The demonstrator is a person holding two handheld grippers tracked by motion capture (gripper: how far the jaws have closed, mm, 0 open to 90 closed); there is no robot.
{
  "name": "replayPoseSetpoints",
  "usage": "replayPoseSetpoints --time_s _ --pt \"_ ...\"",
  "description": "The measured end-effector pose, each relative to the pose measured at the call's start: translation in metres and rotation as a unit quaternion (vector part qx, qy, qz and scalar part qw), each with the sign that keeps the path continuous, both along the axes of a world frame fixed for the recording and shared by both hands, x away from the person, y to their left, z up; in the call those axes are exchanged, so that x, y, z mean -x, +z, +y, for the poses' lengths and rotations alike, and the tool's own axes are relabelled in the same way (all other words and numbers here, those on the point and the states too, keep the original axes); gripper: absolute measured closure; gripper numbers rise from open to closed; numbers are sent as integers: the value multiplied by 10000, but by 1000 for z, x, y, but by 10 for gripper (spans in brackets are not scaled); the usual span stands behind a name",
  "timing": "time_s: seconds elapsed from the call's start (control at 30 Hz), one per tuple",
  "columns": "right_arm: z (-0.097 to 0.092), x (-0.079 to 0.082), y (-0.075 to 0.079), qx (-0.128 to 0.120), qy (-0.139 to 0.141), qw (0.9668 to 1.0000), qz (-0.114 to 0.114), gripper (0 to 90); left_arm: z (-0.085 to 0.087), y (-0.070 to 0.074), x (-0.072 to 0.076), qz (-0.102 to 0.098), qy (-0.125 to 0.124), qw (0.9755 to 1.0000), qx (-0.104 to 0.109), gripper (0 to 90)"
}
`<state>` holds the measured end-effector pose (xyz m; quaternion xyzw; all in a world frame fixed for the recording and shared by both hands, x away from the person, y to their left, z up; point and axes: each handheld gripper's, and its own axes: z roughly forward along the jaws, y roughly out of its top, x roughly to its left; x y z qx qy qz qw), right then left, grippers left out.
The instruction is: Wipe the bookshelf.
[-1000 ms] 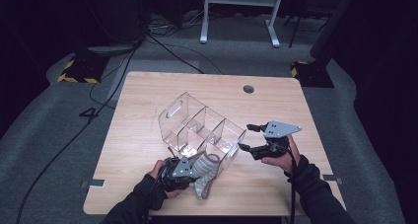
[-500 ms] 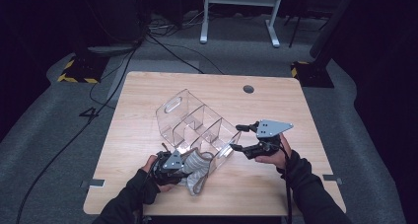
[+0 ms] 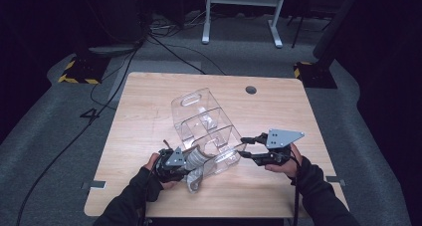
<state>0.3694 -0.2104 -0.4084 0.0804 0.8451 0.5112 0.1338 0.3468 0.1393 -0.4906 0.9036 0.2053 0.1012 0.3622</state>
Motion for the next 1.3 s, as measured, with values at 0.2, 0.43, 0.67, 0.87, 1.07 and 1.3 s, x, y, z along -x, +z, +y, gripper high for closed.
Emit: replayPoseSetpoints --time_s 0.2,0.43,0.67,0.87,1.07,1.3 --pt "-5 11 0 -38 164 9998 57 687 -3 1 -15 -131 315 9994 -64 724" --pt "2 14 -1 -13 106 9997 201 823 4 8 -14 -202 536 9982 148 721" --pt "14 23 0 80 183 9997 105 850 23 35 10 -568 664 9953 413 743" --pt "22 26 -1 58 190 9998 81 852 38 66 38 -941 616 9874 1117 749" --pt "25 25 -2 31 188 9998 84 851 29 78 61 -1197 347 9840 1272 748" --pt "26 24 -3 10 203 9997 100 854 -4 82 74 -1371 65 9849 1054 747"
